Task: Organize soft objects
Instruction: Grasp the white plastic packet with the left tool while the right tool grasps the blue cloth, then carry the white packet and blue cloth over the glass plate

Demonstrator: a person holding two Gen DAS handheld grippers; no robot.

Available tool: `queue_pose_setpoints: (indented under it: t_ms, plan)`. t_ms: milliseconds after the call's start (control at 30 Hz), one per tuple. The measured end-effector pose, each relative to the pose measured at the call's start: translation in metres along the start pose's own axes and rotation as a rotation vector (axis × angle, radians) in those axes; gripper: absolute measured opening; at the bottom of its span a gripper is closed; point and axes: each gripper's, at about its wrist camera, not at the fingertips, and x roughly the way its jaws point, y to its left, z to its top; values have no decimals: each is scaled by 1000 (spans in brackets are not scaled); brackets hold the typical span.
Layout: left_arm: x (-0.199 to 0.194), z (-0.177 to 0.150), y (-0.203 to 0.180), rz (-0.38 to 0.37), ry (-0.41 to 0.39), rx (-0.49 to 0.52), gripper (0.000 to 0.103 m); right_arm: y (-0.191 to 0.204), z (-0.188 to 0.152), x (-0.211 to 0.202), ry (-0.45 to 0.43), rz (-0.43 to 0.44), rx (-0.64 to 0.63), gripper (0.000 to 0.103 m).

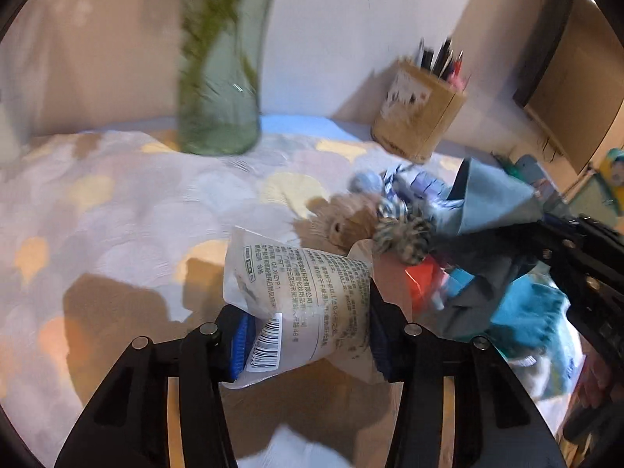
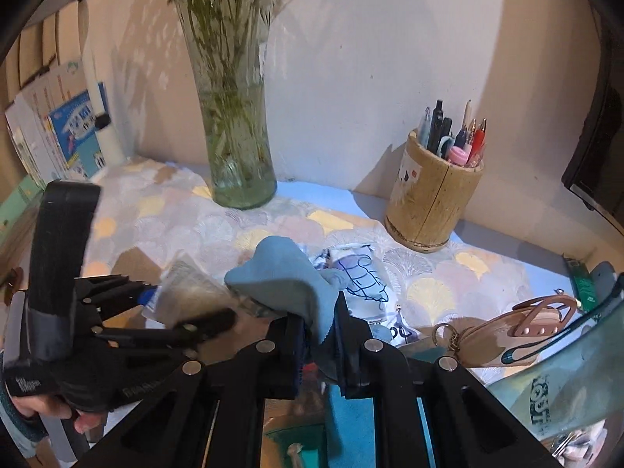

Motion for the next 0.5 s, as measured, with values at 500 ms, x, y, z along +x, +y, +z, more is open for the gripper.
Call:
queue_pose_setpoints:
  t_ms: [500]
  plan:
    - [-89, -60, 23, 44, 29, -60, 47, 56, -31, -51, -20, 137, -51, 12]
